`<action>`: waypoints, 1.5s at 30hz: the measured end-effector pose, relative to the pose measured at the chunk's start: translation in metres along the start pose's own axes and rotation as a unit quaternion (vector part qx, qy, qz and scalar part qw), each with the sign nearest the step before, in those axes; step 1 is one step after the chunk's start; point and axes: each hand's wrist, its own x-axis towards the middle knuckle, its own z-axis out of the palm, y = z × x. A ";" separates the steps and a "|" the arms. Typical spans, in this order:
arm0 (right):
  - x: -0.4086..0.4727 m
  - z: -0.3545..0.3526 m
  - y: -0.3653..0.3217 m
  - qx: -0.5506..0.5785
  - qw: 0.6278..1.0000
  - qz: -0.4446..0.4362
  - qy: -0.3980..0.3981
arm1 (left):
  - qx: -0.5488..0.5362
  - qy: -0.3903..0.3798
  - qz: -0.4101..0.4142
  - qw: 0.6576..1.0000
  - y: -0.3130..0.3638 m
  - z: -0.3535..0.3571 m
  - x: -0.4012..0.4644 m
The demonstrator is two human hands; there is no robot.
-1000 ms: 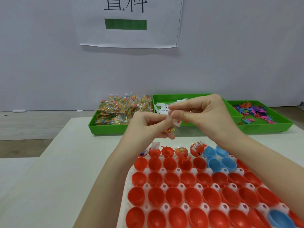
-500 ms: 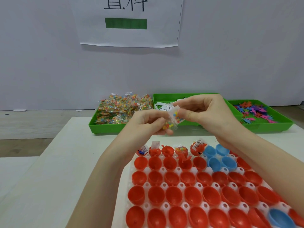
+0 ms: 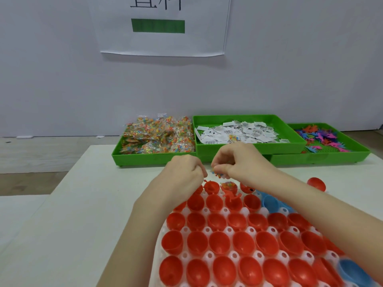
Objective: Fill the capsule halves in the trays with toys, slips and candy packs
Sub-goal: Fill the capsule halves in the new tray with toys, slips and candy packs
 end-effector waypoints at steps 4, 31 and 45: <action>0.006 0.010 0.005 -0.070 0.997 -0.017 -0.008 | 0.030 -0.015 -0.005 0.999 -0.002 0.003 0.000; 0.018 -0.001 0.000 -0.104 0.983 -0.038 -0.150 | 0.235 -0.036 0.062 0.969 -0.002 0.011 0.005; 0.021 -0.014 -0.006 -0.111 0.955 0.002 -0.276 | 0.239 -0.036 0.078 0.967 -0.002 0.012 0.004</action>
